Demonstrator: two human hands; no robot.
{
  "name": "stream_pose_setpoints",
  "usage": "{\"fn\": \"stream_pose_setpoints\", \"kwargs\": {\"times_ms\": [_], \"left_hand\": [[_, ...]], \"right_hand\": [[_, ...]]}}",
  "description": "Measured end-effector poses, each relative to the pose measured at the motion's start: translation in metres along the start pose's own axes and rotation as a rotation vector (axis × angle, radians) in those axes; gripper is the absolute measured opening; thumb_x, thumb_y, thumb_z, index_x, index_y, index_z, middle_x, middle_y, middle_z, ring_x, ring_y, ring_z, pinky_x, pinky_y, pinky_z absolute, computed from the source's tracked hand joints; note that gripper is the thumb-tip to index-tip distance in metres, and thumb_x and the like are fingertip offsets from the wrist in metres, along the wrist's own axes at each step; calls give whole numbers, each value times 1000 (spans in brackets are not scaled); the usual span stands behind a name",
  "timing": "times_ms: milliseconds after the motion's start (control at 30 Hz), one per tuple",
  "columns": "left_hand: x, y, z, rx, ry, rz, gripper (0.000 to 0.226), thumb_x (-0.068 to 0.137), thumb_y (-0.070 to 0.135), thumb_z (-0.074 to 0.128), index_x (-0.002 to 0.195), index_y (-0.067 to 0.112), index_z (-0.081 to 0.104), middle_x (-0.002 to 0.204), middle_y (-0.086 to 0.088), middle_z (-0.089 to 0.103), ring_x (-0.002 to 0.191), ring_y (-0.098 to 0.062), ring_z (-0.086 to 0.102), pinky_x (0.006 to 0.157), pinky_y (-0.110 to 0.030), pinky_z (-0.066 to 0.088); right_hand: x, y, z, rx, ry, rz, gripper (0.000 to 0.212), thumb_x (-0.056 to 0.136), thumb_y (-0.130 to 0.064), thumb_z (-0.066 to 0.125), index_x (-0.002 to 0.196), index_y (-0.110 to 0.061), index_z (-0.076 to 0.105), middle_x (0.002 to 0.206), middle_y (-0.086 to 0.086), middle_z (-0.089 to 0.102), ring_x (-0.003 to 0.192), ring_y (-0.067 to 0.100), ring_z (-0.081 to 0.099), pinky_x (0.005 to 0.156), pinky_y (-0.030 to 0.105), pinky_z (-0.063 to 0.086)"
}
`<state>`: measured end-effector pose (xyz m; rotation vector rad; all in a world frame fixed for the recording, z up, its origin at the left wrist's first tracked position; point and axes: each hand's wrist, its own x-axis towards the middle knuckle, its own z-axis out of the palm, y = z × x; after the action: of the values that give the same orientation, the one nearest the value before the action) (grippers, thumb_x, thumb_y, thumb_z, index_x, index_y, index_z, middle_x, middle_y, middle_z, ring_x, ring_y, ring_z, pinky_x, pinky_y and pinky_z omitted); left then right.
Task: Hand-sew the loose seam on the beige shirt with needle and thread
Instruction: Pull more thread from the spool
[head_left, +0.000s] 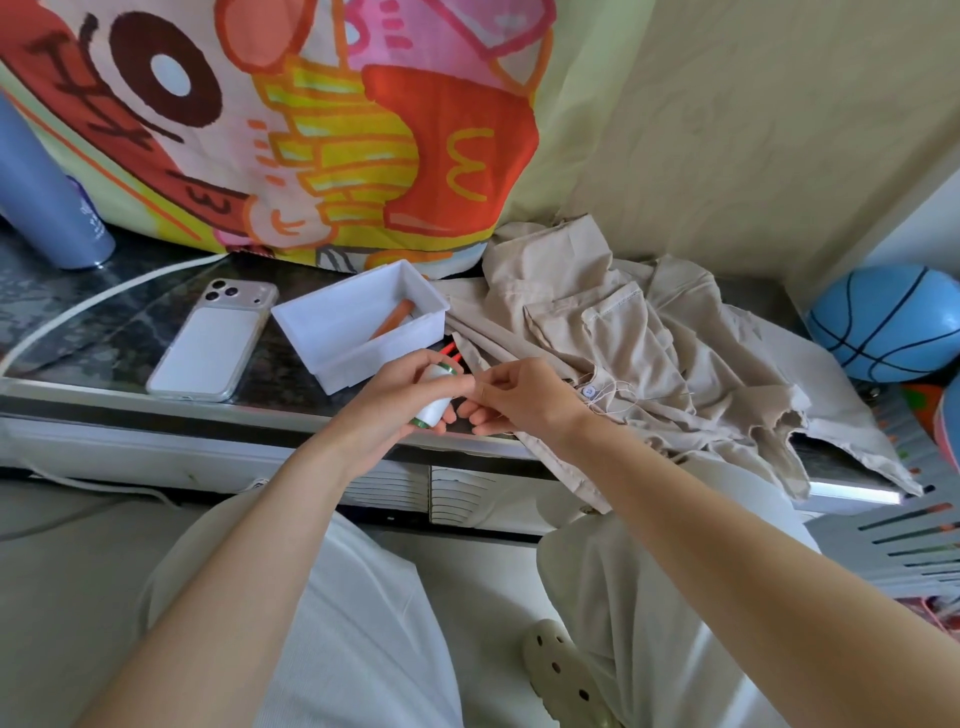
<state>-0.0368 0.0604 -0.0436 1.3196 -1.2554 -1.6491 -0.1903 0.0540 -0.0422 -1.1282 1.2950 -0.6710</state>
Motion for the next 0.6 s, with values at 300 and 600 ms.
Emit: {"fn": "stream_pose_setpoints", "kwargs": {"times_ms": [300,600], "left_hand": [[-1,-7,-2,225,161,61,18,83,1,63,93,16,58,77,-7,66,58,-8,66,56,-14,51],[-5,-8,-7,247,179,47,13,83,10,68,89,17,59,70,-5,64,56,-6,61,58,-17,51]], "right_hand": [[1,0,4,-85,-10,-3,17,89,-13,63,75,-5,64,68,6,65,47,2,59,53,14,53],[-3,-3,2,-305,-10,-48,16,91,-21,63,79,-11,63,71,-2,65,61,10,56,60,20,52]]}}
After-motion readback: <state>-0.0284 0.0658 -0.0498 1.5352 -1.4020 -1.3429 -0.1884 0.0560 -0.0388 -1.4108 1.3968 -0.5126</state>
